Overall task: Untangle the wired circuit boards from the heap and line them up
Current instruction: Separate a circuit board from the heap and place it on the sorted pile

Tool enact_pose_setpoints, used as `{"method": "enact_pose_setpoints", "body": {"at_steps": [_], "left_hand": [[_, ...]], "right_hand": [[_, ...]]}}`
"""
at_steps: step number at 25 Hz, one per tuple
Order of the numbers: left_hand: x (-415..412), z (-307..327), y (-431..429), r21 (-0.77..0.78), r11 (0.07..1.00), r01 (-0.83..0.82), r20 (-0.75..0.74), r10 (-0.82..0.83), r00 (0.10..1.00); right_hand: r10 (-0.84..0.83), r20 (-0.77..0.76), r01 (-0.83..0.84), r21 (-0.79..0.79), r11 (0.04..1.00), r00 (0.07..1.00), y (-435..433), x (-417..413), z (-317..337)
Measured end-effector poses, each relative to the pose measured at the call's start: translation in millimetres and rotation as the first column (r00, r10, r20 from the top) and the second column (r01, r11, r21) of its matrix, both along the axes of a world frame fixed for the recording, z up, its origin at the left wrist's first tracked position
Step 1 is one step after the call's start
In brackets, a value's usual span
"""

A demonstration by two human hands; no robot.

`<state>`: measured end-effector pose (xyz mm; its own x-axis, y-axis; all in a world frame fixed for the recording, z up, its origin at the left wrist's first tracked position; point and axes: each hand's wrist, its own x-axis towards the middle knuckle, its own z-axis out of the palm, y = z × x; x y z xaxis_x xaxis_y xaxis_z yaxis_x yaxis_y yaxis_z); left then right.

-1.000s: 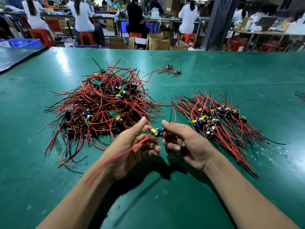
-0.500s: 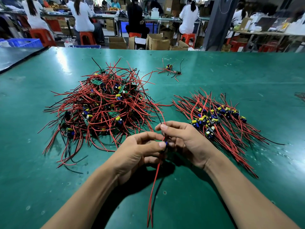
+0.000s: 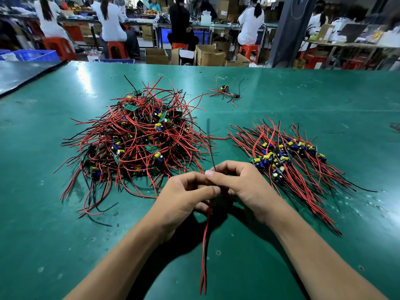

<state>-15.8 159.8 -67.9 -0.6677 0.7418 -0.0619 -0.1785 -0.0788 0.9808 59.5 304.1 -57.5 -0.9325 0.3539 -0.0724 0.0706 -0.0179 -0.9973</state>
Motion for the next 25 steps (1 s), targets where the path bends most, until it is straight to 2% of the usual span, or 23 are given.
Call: {"method": "enact_pose_setpoints", "body": {"at_steps": [3,7,12,19,25], "left_hand": [[-2.2,1.8,-0.3,0.0,1.0,-0.006,0.052,0.006,0.999],[-4.5,6.2,-1.0,0.019,1.0,0.013,0.122,-0.015,0.992],[-3.4,6.3,1.2,0.003,1.0,0.027,0.112,-0.027,0.993],[-3.2,6.4,-0.6,-0.004,0.999,0.05,0.115,-0.049,0.992],[-2.2,9.1,-2.1,-0.015,0.997,0.079,0.085,-0.077,0.993]], "right_hand": [[-0.028,0.012,0.029,-0.054,0.998,1.0,0.5,-0.5,0.7],[0.013,0.013,-0.01,-0.216,0.976,1.0,-1.9,-2.8,-0.7],[0.106,0.006,-0.096,-0.374,0.923,0.994,1.4,-5.8,-2.9],[0.167,0.022,-0.152,-0.303,0.941,0.986,12.2,-2.2,-4.3],[0.133,-0.01,-0.132,-0.224,0.966,0.991,10.3,-3.3,-9.1]]}}
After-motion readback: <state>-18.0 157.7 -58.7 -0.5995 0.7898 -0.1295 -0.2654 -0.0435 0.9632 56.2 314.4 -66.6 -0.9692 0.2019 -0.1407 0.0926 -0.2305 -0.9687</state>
